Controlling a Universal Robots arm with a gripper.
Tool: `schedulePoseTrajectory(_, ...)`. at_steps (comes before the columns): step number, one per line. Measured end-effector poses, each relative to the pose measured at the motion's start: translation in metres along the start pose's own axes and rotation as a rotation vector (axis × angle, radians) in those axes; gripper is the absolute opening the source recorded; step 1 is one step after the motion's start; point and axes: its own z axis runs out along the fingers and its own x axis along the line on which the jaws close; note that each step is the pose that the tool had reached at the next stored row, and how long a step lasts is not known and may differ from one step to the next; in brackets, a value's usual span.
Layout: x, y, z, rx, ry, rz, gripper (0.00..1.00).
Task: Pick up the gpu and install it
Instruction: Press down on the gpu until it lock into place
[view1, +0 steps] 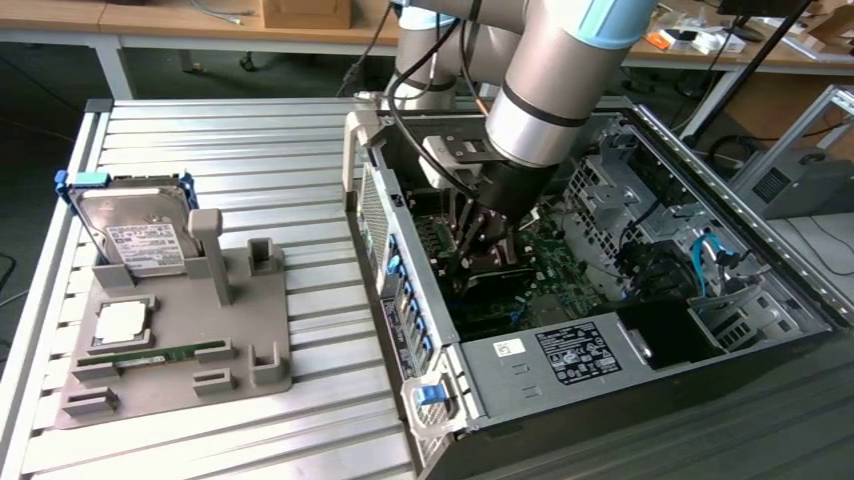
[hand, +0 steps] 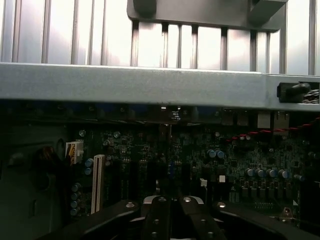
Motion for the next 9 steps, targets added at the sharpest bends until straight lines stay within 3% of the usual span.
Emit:
schedulePoseTrajectory(4, -0.001, -0.0001, -0.0013, 0.0006, -0.0014, 0.000, 0.11)
schedulePoseTrajectory(5, -0.001, 0.0002, -0.0053, 0.0018, -0.0030, 0.000, 0.11)
schedulePoseTrajectory(9, -0.002, 0.0021, -0.0223, 0.0002, -0.0003, 0.000, 0.11)
